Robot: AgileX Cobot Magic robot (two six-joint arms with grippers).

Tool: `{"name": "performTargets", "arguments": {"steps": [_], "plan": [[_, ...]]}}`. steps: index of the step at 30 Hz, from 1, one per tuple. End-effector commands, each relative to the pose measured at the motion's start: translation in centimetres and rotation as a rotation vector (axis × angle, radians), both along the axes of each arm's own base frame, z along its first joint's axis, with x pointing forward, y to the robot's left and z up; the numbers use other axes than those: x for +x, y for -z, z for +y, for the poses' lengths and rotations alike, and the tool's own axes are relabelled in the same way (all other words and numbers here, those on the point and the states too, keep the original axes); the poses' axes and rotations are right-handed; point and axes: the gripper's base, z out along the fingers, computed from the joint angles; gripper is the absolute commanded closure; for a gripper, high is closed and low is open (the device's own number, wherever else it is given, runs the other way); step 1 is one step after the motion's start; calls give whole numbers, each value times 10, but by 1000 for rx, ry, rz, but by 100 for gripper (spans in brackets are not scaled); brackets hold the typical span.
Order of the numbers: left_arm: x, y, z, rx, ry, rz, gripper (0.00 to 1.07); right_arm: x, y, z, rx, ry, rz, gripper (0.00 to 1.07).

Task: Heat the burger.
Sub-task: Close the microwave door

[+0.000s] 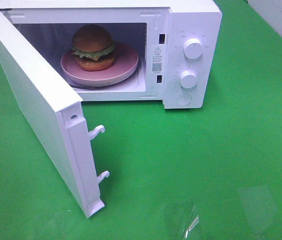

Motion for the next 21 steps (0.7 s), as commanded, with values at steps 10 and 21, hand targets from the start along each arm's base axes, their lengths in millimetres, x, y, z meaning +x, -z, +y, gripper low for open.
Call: {"name": "performTargets", "arguments": {"steps": [10, 21], "plan": [[-2, 0, -1, -7, 1, -22, 9, -4, 0, 0, -1, -2, -36, 31], [-2, 0, -1, -7, 1, -22, 9, -4, 0, 0, -1, -2, -36, 31]]}}
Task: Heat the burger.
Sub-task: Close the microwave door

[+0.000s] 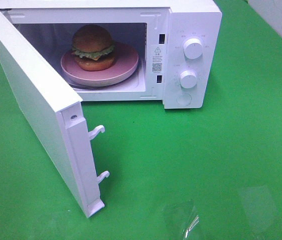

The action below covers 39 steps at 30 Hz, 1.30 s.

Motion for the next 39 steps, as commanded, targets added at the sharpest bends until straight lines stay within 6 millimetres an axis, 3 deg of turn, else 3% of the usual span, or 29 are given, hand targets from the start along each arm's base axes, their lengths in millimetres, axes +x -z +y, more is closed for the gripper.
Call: {"name": "performTargets", "arguments": {"steps": [1, 27, 33, 35, 36, 37, 38, 39], "plan": [[-2, 0, -1, -7, 1, -22, 9, -4, 0, 0, -1, -2, -36, 31], [-2, 0, -1, -12, 2, -22, 9, -4, 0, 0, -1, -2, -36, 31], [0, -12, -1, -14, 1, -75, 11, -4, 0, 0, -1, -2, -36, 31], [10, -22, 0, -19, -8, -132, 25, -4, 0, 0, -1, -2, -36, 31], [10, -22, 0, -19, -8, -132, 25, -4, 0, 0, -1, -2, -36, 31], [18, -27, 1, -25, -15, -167, 41, -4, 0, 0, -1, -2, -36, 31], [18, -27, 1, -25, -15, -167, 41, -4, 0, 0, -1, -2, -36, 31], [25, -32, 2, -26, -20, -199, 60, -4, 0, 0, -1, -2, -36, 31]]}}
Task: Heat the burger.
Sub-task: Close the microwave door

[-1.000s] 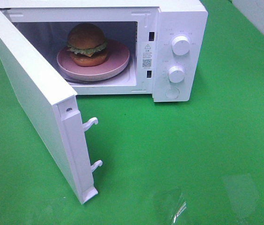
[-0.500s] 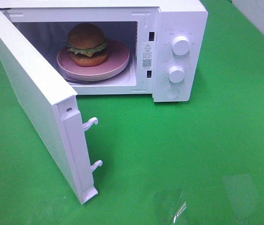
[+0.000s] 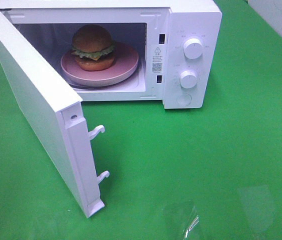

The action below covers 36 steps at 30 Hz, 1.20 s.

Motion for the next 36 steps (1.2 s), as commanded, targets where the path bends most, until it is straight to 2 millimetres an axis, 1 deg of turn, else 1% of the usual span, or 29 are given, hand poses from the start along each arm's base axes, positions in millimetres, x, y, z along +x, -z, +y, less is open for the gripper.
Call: {"name": "performTargets", "arguments": {"steps": [1, 2, 3, 4, 5, 6, 9, 10, 11, 13, 14, 15, 16, 17, 18, 20, 21, 22, 23, 24, 28, 29, 30, 33, 34, 35, 36], "plan": [[8, -10, 1, -16, -8, -71, 60, -4, 0, 0, -1, -2, -36, 31], [12, -12, 1, -17, -10, -72, 69, -4, 0, 0, -1, -2, -36, 31], [12, -12, 1, -17, -10, -72, 69, -4, 0, 0, -1, -2, -36, 31], [25, -15, 2, -19, -15, -72, 101, -4, 0, 0, -1, -2, -36, 31], [25, -15, 2, -19, -15, -72, 101, -4, 0, 0, -1, -2, -36, 31], [33, -15, 3, -11, -17, -80, 107, -4, 0, 0, -1, -2, -36, 31], [38, -14, 4, -6, -18, -97, 107, -4, 0, 0, -1, -2, -36, 31], [46, -9, 5, 4, -22, -139, 107, -4, 0, 0, -1, -2, -36, 31], [46, -9, 5, 4, -22, -139, 107, -4, 0, 0, -1, -2, -36, 31], [61, 8, 7, -20, -38, -241, 107, -4, 0, 0, -1, -2, -36, 31], [61, 8, 7, -20, -38, -241, 107, -4, 0, 0, -1, -2, -36, 31], [68, 18, 9, -36, -60, -302, 107, -4, 0, 0, -1, -2, -36, 31], [68, 18, 9, -36, -60, -302, 107, -4, 0, 0, -1, -2, -36, 31], [73, 27, 12, -42, -86, -352, 107, -4, 0, 0, -1, -2, -36, 31], [73, 27, 12, -42, -86, -352, 107, -4, 0, 0, -1, -2, -36, 31], [79, 42, 14, -38, -107, -354, 107, -4, 0, 0, -1, -2, -36, 31], [79, 42, 14, -38, -107, -354, 107, -4, 0, 0, -1, -2, -36, 31], [83, 50, 15, -39, -120, -346, 107, -4, 0, 0, -1, -2, -36, 31], [83, 50, 15, -39, -120, -346, 107, -4, 0, 0, -1, -2, -36, 31], [87, 54, 16, -50, -129, -337, 107, -4, 0, 0, -1, -2, -36, 31], [95, 55, 17, -57, -134, -334, 107, -4, 0, 0, -1, -2, -36, 31], [100, 58, 17, -46, -125, -314, 107, -4, 0, 0, -1, -2, -36, 31], [100, 58, 17, -46, -125, -314, 107, -4, 0, 0, -1, -2, -36, 31], [111, 62, 13, -37, -79, -289, 107, -4, 0, 0, -1, -2, -36, 31], [111, 62, 13, -37, -79, -289, 107, -4, 0, 0, -1, -2, -36, 31], [116, 65, 8, -36, -34, -271, 107, -4, 0, 0, -1, -2, -36, 31], [116, 65, 8, -36, -34, -271, 107, -4, 0, 0, -1, -2, -36, 31]]}}
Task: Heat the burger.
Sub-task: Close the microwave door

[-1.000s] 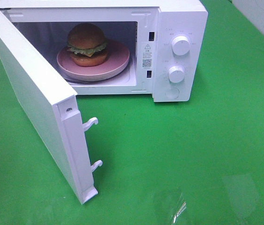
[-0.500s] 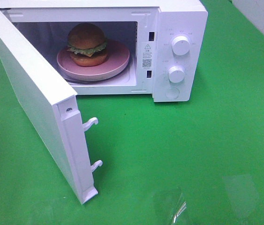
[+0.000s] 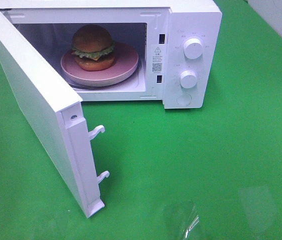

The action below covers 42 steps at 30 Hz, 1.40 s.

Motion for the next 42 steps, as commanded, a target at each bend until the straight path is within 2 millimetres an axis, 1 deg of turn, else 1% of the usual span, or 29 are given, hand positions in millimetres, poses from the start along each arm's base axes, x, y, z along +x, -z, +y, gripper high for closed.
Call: {"name": "performTargets", "arguments": {"steps": [1, 2, 3, 4, 5, 7, 8, 11, 12, 13, 14, 15, 17, 20, 21, 22, 24, 27, 28, 31, 33, 34, 35, 36, 37, 38, 39, 42], "plan": [[11, 4, -12, 37, 108, 8, 107, -4, 0, 0, -2, -1, -36, 31], [11, 4, -12, 37, 108, 8, 107, -4, 0, 0, -2, -1, -36, 31], [16, 7, -18, 62, 159, 15, 107, -4, 0, 0, -2, -1, -36, 31], [16, 7, -18, 62, 159, 15, 107, -4, 0, 0, -2, -1, -36, 31], [21, 9, -23, 67, 197, 17, 107, -4, 0, 0, -2, -1, -36, 31], [22, 11, -25, 66, 210, 18, 107, -4, 0, 0, -2, -1, -36, 31], [28, 16, -30, 64, 240, 44, 107, -4, 0, 0, -2, -1, -36, 31], [32, 21, -35, 67, 274, 64, 107, -4, 0, 0, -2, -1, -36, 31], [39, 24, -44, 85, 330, 86, 107, -4, 0, 0, -2, -1, -36, 31], [39, 24, -44, 85, 330, 86, 107, -4, 0, 0, -2, -1, -36, 31], [45, 26, -52, 109, 380, 102, 107, -4, 0, 0, -2, -1, -36, 31], [45, 26, -52, 109, 380, 102, 107, -4, 0, 0, -2, -1, -36, 31], [54, 30, -65, 126, 454, 105, 107, -4, 0, 0, -2, -1, -36, 31], [56, 33, -69, 125, 471, 111, 107, -4, 0, 0, -2, -1, -36, 31], [58, 38, -73, 120, 492, 112, 107, -4, 0, 0, -2, -1, -36, 31], [58, 38, -73, 120, 492, 112, 107, -4, 0, 0, -2, -1, -36, 31], [64, 47, -81, 104, 523, 114, 107, -4, 0, 0, -2, -1, -36, 31], [67, 51, -84, 92, 527, 119, 107, -4, 0, 0, -2, -1, -36, 31], [70, 54, -89, 86, 539, 128, 107, -4, 0, 0, -2, -1, -36, 31], [72, 56, -92, 87, 546, 132, 107, -4, 0, 0, -2, -1, -36, 31], [83, 58, -103, 75, 561, 129, 107, -4, 0, 0, -2, -1, -36, 31], [83, 58, -103, 75, 561, 129, 107, -4, 0, 0, -2, -1, -36, 31], [89, 59, -109, 77, 559, 131, 107, -4, 0, 0, -2, -1, -36, 31], [89, 59, -109, 77, 559, 131, 107, -4, 0, 0, -2, -1, -36, 31], [94, 59, -115, 92, 559, 125, 107, -4, 0, 0, -2, -1, -36, 31], [94, 59, -115, 92, 559, 125, 107, -4, 0, 0, -2, -1, -36, 31], [98, 59, -123, 100, 567, 121, 107, -4, 0, 0, -2, -1, -36, 31], [101, 58, -127, 104, 572, 116, 107, -4, 0, 0, -2, -1, -36, 31]]}}
